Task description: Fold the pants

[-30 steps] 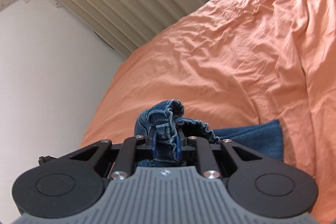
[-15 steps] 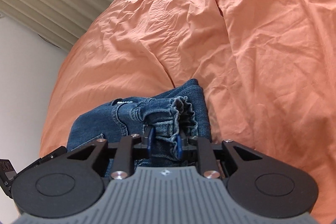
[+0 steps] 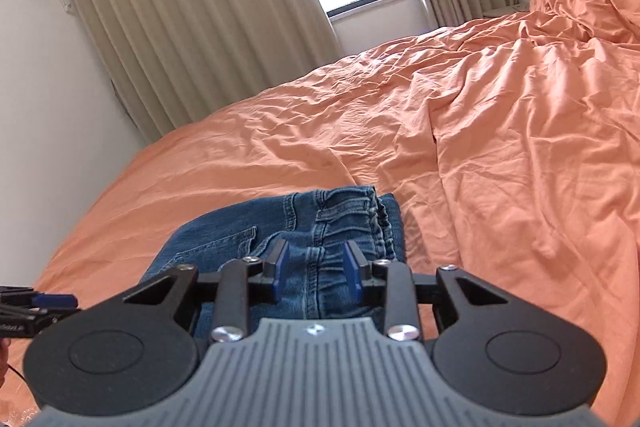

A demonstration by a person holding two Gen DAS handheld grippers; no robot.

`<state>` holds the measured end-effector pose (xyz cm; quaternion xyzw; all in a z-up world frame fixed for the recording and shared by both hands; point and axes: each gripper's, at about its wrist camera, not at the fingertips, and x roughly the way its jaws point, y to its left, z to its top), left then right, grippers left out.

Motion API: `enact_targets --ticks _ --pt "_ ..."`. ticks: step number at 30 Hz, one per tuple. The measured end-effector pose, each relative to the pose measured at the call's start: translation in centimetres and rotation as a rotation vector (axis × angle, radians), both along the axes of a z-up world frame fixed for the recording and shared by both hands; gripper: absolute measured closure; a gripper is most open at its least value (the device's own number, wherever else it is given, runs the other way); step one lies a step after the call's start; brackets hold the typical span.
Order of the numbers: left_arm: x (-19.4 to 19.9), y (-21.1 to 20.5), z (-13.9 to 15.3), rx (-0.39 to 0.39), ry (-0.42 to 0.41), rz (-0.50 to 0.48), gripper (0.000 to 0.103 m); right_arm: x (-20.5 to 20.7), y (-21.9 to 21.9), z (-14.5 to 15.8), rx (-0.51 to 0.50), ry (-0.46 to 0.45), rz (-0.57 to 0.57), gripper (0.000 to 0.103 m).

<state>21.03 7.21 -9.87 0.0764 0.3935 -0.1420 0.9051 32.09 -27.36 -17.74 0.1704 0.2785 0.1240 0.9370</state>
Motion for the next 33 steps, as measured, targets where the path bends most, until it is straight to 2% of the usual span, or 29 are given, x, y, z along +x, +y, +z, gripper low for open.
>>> enact_targets --ticks 4,8,9,10,12,13,16,19,23,26,28,33 --pt "-3.3 -2.0 -1.1 0.154 0.009 -0.086 0.034 -0.6 0.5 -0.6 -0.059 0.007 0.021 0.076" --pt "-4.0 -3.7 -3.6 0.271 0.021 -0.095 0.035 -0.9 1.1 -1.5 -0.084 -0.010 0.036 0.076" --pt "-3.8 -4.0 -4.2 0.298 0.015 -0.092 0.041 -0.9 1.2 -1.6 -0.094 -0.011 0.036 0.076" --pt "-3.6 -4.3 -4.7 0.319 0.017 -0.085 0.059 -0.8 1.2 -1.7 -0.101 -0.013 0.037 0.076" --pt "-3.1 -4.7 -5.3 0.355 0.019 -0.065 0.081 -1.0 1.2 -1.6 -0.103 -0.023 0.036 0.076" --pt "-3.1 -4.8 -5.1 0.361 0.014 -0.069 0.088 -1.2 1.1 -1.5 -0.103 -0.030 0.035 0.076" --pt "-3.8 -4.9 -4.2 0.432 -0.033 -0.105 0.090 -2.0 1.0 -1.1 -0.110 -0.058 0.039 0.076" --pt "-3.4 -4.2 -4.5 0.443 0.000 -0.114 0.090 -1.4 1.2 -1.5 -0.140 -0.026 0.032 0.076" --pt "-3.0 -4.5 -6.4 0.456 0.042 -0.110 0.090 0.2 1.7 -3.9 -0.213 0.158 0.050 0.078" --pt "-3.1 -4.5 -8.0 0.453 0.085 -0.111 0.090 0.9 1.0 -5.6 -0.179 0.257 0.068 0.080" --pt "-2.8 -4.4 -8.7 0.446 0.111 -0.106 0.090 1.3 1.0 -6.3 -0.183 0.276 0.066 0.083" --pt "-1.6 -3.5 -9.1 0.378 0.182 -0.084 0.090 1.4 1.6 -6.8 -0.217 0.275 0.072 0.083"
